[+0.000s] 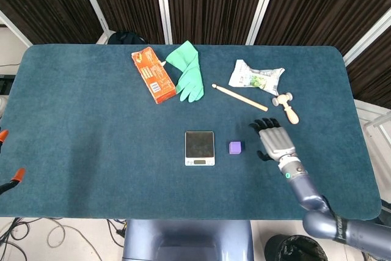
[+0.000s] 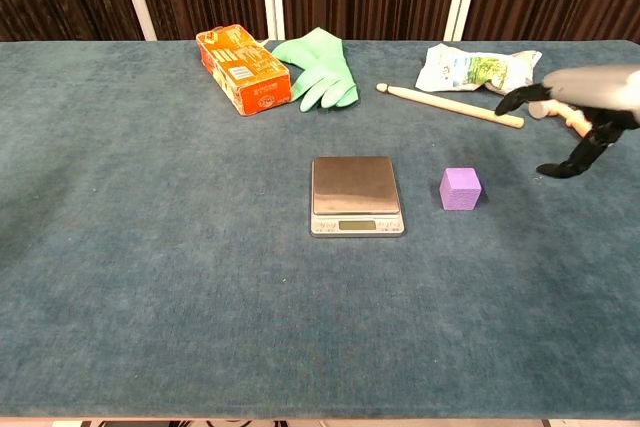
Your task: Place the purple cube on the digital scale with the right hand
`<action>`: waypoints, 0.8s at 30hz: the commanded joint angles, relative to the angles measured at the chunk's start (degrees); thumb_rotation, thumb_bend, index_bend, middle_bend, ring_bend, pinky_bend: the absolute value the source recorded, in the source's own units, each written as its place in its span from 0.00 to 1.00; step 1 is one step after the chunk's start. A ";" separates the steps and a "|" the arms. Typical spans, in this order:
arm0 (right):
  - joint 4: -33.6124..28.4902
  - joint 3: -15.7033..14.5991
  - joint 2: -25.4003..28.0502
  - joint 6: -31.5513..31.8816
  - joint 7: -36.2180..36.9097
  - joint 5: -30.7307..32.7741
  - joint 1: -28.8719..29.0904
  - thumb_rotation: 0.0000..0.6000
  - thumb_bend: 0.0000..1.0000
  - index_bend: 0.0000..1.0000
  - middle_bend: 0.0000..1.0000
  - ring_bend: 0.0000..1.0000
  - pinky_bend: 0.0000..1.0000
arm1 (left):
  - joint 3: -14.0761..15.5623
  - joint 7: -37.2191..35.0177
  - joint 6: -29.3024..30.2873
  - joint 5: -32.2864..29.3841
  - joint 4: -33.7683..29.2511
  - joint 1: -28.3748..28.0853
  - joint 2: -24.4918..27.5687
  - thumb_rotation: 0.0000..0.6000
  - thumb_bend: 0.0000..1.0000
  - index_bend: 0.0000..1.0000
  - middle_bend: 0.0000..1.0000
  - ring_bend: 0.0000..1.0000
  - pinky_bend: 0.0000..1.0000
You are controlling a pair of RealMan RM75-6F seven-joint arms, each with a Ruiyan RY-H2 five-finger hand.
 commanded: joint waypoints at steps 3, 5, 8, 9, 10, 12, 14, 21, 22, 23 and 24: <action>1.58 -2.21 -5.31 0.12 -5.78 7.70 5.76 1.00 0.42 0.18 0.12 0.04 0.00 | 0.02 -0.22 -0.37 -0.14 0.07 -0.14 0.04 1.00 0.25 0.00 0.01 0.00 0.14; 1.57 -2.36 -5.88 0.51 -6.01 8.25 6.33 1.00 0.42 0.20 0.12 0.04 0.00 | -0.04 -0.31 -0.48 -0.25 0.11 -0.18 0.07 1.00 0.25 0.00 0.01 0.00 0.14; 1.22 -2.61 -6.36 1.19 -6.35 8.97 7.03 1.00 0.42 0.22 0.12 0.04 0.00 | -0.18 -0.59 -0.70 -0.64 0.27 -0.23 0.13 1.00 0.25 0.00 0.01 0.00 0.14; 1.06 -2.83 -6.39 1.41 -6.62 9.29 7.24 1.00 0.42 0.22 0.12 0.04 0.00 | -0.21 -0.68 -0.79 -0.73 0.31 -0.25 0.16 1.00 0.25 0.00 0.01 0.00 0.14; 0.79 -3.12 -6.44 1.79 -6.90 9.71 7.50 1.00 0.42 0.24 0.12 0.04 0.00 | -0.21 -0.76 -0.88 -0.77 0.35 -0.28 0.19 1.00 0.25 0.00 0.01 0.00 0.14; 0.35 -3.62 -6.61 2.68 -7.05 10.35 7.84 1.00 0.42 0.26 0.12 0.04 0.00 | -0.21 -0.79 -0.90 -0.74 0.37 -0.31 0.17 1.00 0.25 0.00 0.01 0.00 0.14; 0.29 -3.73 -7.20 3.60 -6.32 10.04 7.88 1.00 0.42 0.30 0.12 0.04 0.00 | -0.18 -0.91 -1.03 -0.71 0.37 -0.37 0.18 1.00 0.25 0.00 0.01 0.00 0.14; 2.07 -3.60 -9.42 4.53 -3.38 8.24 8.13 1.00 0.42 0.34 0.12 0.04 0.00 | -0.20 -1.03 -1.03 -0.77 0.28 -0.35 0.22 1.00 0.25 0.01 0.01 0.00 0.14; 2.28 -3.57 -9.63 4.63 -3.13 8.15 8.19 1.00 0.42 0.35 0.12 0.04 0.00 | -0.20 -0.96 -1.02 -0.80 0.28 -0.35 0.21 1.00 0.25 0.01 0.01 0.00 0.14; 2.47 -3.56 -9.84 4.77 -2.99 8.09 8.27 1.00 0.42 0.36 0.12 0.04 0.00 | -0.21 -0.88 -1.03 -0.82 0.27 -0.36 0.16 1.00 0.25 0.01 0.01 0.00 0.14; 2.74 -3.57 -10.13 4.96 -2.85 8.04 8.39 1.00 0.42 0.37 0.12 0.04 0.00 | -0.21 -0.80 -1.11 -0.87 0.27 -0.39 0.13 1.00 0.25 0.01 0.01 0.00 0.14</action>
